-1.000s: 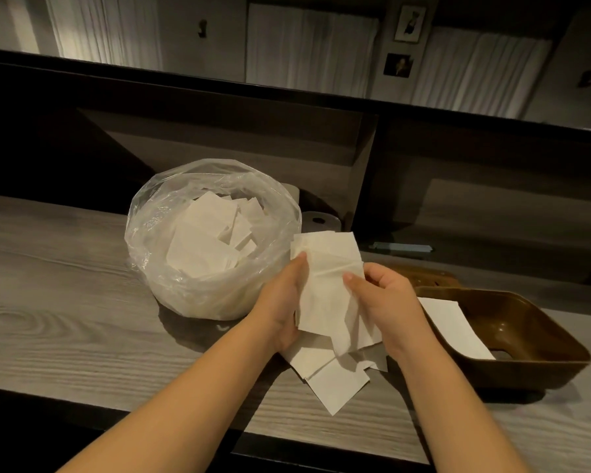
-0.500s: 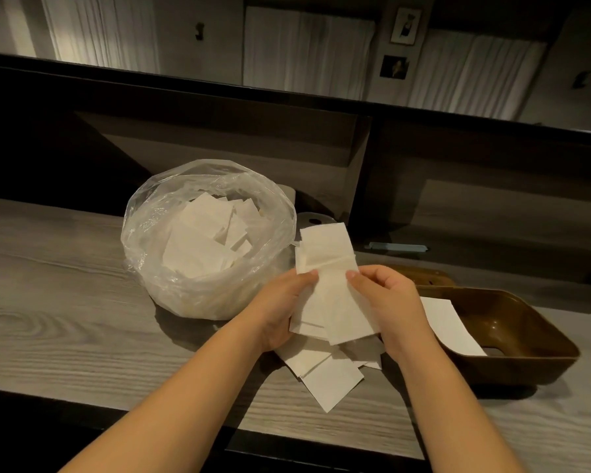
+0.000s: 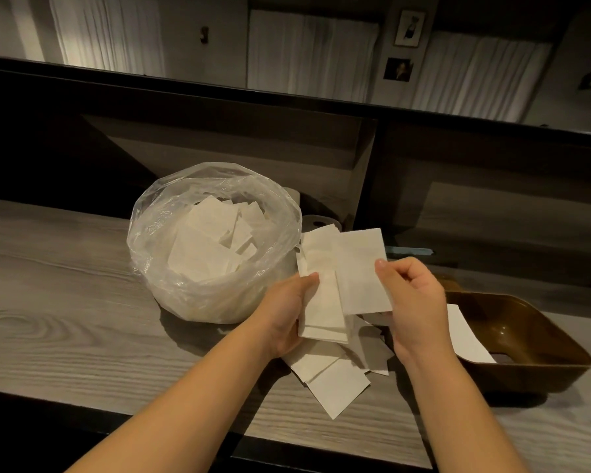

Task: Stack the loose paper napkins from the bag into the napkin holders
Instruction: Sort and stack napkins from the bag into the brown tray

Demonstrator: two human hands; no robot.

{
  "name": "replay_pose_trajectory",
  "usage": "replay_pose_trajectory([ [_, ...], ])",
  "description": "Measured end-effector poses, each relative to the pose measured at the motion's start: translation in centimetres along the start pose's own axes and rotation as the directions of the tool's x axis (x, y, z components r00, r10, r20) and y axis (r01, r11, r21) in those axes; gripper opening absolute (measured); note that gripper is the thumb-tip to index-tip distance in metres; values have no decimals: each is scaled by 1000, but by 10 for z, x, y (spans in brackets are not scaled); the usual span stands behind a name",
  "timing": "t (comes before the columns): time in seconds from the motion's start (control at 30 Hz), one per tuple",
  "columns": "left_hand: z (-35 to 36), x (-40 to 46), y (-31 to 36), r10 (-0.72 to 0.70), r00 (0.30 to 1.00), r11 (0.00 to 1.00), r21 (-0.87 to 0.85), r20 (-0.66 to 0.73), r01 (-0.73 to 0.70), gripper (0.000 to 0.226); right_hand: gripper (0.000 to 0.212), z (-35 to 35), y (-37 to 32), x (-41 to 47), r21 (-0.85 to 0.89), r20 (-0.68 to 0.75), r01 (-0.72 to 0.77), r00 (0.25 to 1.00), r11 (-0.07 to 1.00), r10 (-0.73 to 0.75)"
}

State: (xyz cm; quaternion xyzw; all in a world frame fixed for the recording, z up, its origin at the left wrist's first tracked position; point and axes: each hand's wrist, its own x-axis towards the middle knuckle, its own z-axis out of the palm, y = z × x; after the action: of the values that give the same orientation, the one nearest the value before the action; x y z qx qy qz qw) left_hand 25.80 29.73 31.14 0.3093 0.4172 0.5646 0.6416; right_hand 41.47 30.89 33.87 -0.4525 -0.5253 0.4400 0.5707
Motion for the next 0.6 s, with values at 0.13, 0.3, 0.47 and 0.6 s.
replay_pose_trajectory([
  [0.13,3,1,-2,-2,998,1000,-20,63,3,46,17,15,12,-4,-57,56,-67,996,996,70],
  [0.3,0,0,-1,10,992,994,104,123,-23,37,15,22,19,-2,-160,15,-37,999,986,40],
  [0.47,-15,-7,10,-94,968,949,316,232,17,25,15,13,7,4,20,75,-210,975,978,208],
  [0.6,-20,-8,11,-204,929,923,377,307,78,38,10,4,1,3,41,81,-68,995,997,64],
])
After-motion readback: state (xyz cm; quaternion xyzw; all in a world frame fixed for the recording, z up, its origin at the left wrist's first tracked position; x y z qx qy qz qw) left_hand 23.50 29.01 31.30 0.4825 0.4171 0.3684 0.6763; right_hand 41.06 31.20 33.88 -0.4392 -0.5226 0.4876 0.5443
